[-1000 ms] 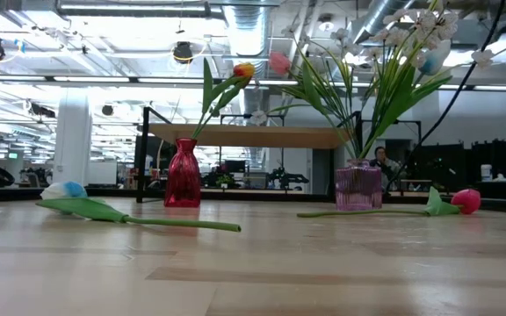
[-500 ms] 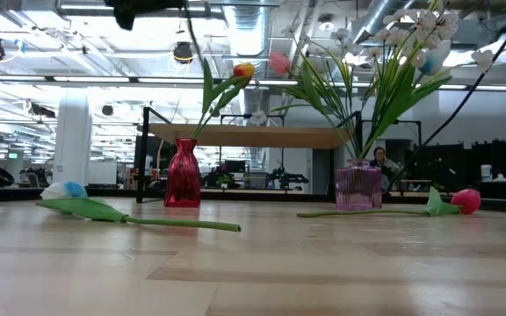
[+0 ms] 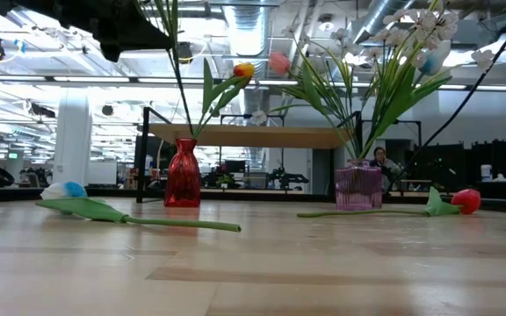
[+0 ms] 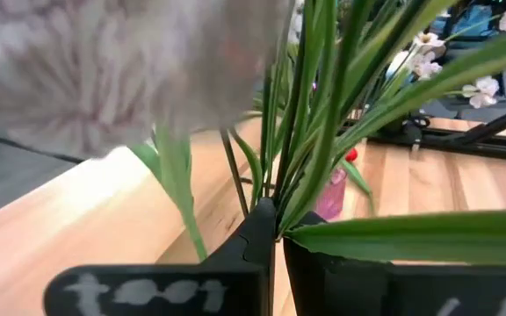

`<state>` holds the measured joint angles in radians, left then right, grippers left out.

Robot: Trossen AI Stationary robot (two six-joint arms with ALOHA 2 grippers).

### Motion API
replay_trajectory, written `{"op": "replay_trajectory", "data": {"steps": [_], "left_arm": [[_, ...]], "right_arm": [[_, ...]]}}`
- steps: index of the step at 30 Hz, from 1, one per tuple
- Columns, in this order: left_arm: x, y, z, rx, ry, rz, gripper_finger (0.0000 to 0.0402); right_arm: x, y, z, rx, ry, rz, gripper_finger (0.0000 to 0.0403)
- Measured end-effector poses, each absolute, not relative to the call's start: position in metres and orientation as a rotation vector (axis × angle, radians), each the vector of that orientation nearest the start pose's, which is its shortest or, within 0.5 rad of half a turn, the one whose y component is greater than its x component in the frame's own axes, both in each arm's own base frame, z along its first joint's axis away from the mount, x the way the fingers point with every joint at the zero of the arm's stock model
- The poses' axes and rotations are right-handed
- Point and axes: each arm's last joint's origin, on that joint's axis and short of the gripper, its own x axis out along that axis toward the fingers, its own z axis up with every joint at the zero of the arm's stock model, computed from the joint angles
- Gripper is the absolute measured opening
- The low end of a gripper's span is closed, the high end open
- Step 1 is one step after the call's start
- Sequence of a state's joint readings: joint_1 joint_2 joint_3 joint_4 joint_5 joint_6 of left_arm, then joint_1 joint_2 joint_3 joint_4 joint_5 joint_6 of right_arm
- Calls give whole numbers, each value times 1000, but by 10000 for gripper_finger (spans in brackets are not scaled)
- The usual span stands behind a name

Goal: Pick and place flowers into a vace then onto a shelf
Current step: Put the white flowers into the red vase

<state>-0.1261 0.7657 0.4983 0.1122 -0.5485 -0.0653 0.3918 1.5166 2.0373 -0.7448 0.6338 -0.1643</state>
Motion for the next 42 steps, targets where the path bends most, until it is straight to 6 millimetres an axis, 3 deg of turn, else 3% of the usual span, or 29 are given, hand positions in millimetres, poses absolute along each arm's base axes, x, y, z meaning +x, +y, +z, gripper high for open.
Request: {"op": "replay_trajectory", "data": {"steps": [19,28,42], "left_arm": [[171,0,256,-95,191,492,0],[173,22,256,-178,185,460,0],[186,47,235,-194,330,426,0]], "right_arm": [[263,90,520,-275,219,-224,134],[264,90,520,-276,221,-226,136],[263,90,518,-285,237,-224,134]]}}
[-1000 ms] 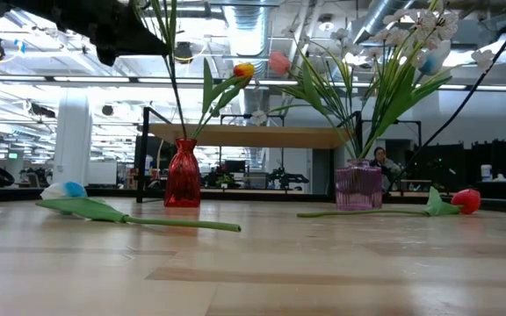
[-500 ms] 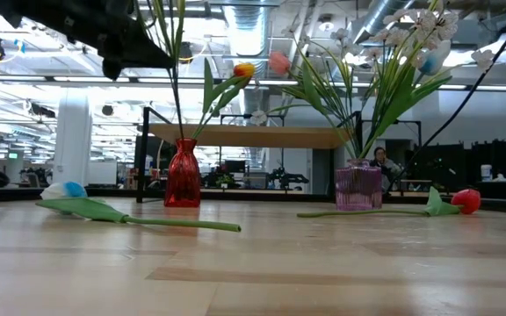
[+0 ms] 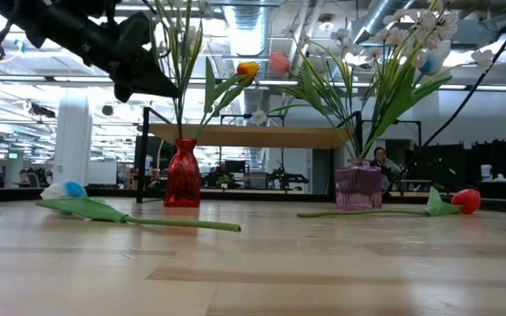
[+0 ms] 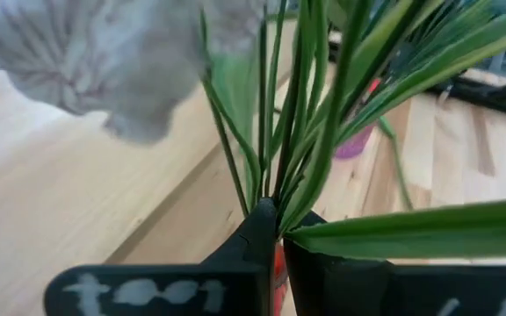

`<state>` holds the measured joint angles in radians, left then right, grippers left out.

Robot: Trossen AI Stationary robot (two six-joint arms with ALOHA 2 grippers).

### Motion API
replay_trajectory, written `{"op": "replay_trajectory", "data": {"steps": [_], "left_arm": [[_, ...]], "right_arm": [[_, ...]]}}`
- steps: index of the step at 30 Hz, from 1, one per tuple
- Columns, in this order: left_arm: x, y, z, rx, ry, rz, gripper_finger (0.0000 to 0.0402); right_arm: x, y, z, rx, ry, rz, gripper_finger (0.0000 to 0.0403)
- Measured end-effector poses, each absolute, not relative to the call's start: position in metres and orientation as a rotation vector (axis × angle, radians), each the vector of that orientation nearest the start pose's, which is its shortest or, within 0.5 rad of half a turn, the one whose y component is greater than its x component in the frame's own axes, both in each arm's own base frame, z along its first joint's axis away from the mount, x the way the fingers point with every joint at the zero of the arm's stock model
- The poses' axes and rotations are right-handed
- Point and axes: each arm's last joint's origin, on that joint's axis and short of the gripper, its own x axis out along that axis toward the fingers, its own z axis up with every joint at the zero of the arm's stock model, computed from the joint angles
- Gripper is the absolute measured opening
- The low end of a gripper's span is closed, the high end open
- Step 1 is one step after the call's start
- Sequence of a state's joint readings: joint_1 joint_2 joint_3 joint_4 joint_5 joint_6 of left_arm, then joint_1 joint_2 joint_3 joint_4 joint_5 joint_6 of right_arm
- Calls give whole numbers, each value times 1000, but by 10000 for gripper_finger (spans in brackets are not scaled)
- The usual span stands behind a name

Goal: Pick and place flowers into a vace then onto a shelf
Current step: Put the white flowers into the red vase

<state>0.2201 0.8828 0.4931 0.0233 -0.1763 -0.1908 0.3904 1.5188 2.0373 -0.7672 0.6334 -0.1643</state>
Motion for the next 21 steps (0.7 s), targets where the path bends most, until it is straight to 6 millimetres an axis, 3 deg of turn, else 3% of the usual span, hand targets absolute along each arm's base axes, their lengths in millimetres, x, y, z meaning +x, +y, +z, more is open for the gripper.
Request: {"op": "replay_trajectory", "data": {"steps": [8,21], "left_arm": [[198,52,227,-194,349,335,13],[204,54,224,-192,348,349,65]], "right_arm": [[263,90,517,-291,248,-223,135],[263,90,517,-285,252,-223,139]]}}
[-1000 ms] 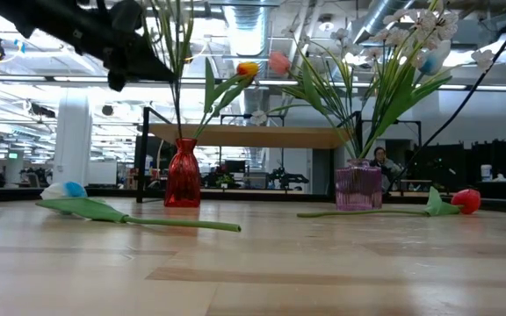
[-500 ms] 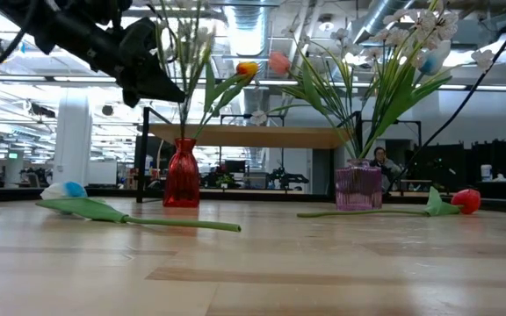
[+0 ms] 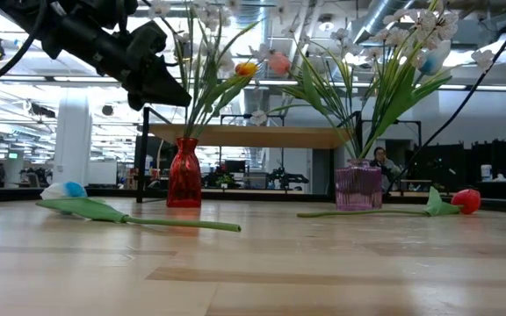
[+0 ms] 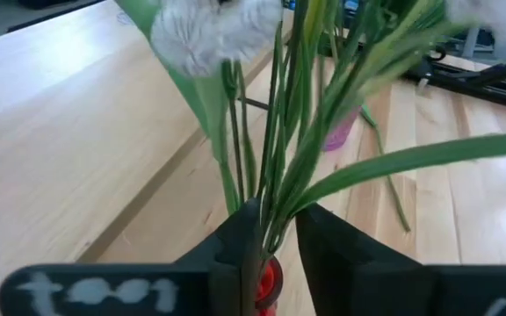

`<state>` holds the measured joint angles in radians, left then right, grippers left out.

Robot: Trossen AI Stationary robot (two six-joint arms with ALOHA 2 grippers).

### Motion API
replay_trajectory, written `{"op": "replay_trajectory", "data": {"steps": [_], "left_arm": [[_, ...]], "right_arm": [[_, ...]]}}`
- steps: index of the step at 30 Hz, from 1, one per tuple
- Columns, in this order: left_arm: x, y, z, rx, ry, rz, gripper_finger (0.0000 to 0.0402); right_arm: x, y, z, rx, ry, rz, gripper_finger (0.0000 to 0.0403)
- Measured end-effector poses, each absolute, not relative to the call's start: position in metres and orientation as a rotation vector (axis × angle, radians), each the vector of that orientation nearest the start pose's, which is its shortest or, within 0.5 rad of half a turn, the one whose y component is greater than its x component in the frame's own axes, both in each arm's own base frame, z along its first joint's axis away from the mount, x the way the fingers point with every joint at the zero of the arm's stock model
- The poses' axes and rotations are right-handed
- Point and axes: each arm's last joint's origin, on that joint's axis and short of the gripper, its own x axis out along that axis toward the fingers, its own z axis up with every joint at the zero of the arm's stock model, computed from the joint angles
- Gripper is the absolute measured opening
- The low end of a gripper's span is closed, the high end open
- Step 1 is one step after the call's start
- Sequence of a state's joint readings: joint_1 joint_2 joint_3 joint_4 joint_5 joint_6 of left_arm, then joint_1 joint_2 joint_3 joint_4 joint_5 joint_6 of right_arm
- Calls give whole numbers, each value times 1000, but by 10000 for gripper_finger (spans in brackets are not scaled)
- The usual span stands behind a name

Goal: Pick and place flowers into a vace then onto a shelf
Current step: Put the white flowers into the red vase, then put the red tulip into the red vase

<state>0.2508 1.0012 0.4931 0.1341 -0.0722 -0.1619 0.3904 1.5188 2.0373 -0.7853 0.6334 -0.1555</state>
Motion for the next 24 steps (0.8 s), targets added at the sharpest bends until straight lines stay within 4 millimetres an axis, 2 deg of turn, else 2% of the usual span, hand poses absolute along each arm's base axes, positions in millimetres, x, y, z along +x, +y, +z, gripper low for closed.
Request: {"op": "replay_trajectory", "data": {"steps": [5,10,24], "left_arm": [[202,54,225,-195,342,364,83],[193,53,236,-188,292,386,89],[128,40,270,-267,128,501,89]], "right_arm": [[263,90,517,-285,252,-223,138],[263,90,517,-285,253,-223,138],[263,90,516,-289,258,-223,140]]}}
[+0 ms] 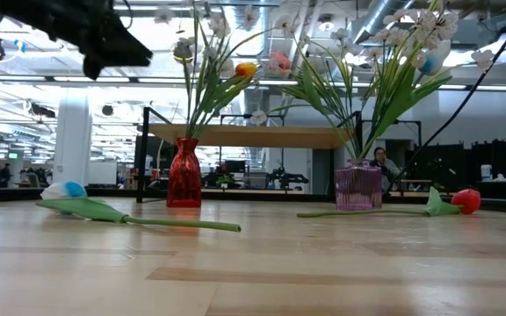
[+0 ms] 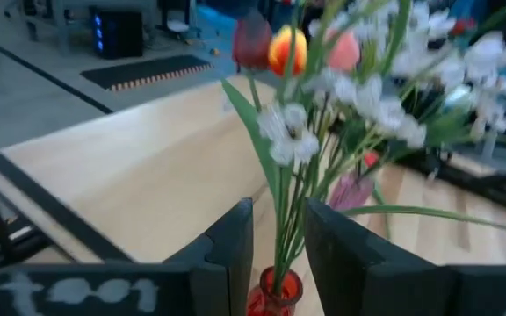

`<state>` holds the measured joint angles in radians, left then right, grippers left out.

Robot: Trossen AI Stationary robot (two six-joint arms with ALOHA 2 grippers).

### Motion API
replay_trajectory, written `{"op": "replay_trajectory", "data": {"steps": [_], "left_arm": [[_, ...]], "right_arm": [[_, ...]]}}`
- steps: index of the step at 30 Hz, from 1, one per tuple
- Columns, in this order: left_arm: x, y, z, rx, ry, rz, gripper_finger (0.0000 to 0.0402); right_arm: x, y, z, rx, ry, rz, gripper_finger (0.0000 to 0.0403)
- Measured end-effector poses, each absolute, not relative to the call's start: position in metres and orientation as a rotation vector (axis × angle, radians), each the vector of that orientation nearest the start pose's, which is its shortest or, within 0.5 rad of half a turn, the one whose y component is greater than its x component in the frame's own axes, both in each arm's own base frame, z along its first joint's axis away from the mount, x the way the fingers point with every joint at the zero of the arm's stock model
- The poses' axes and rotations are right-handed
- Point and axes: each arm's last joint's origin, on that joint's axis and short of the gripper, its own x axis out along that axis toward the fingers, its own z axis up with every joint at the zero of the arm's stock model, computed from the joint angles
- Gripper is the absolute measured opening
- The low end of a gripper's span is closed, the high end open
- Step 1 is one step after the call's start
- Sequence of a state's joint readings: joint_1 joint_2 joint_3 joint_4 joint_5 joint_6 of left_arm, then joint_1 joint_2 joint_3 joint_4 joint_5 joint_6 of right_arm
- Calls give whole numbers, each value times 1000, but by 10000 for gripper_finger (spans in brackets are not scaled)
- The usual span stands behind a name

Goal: Pick and place flowers into a vace then onto a shelf
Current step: Put the red tulip into the red vase

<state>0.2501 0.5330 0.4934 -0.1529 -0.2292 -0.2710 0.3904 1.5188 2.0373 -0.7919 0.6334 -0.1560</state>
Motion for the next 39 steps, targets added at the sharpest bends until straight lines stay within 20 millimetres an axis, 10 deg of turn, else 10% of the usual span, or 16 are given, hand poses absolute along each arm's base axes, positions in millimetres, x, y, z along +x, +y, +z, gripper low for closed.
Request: {"op": "replay_trajectory", "data": {"steps": [12,23,39], "left_arm": [[85,21,293,-260,-115,326,89],[70,8,314,-166,-327,87,89],[72,5,311,-147,-287,43,89]], "right_arm": [[250,99,495,-425,465,-145,144],[207,116,461,-204,833,-185,133],[207,245,390,59,1000,-195,146]]}}
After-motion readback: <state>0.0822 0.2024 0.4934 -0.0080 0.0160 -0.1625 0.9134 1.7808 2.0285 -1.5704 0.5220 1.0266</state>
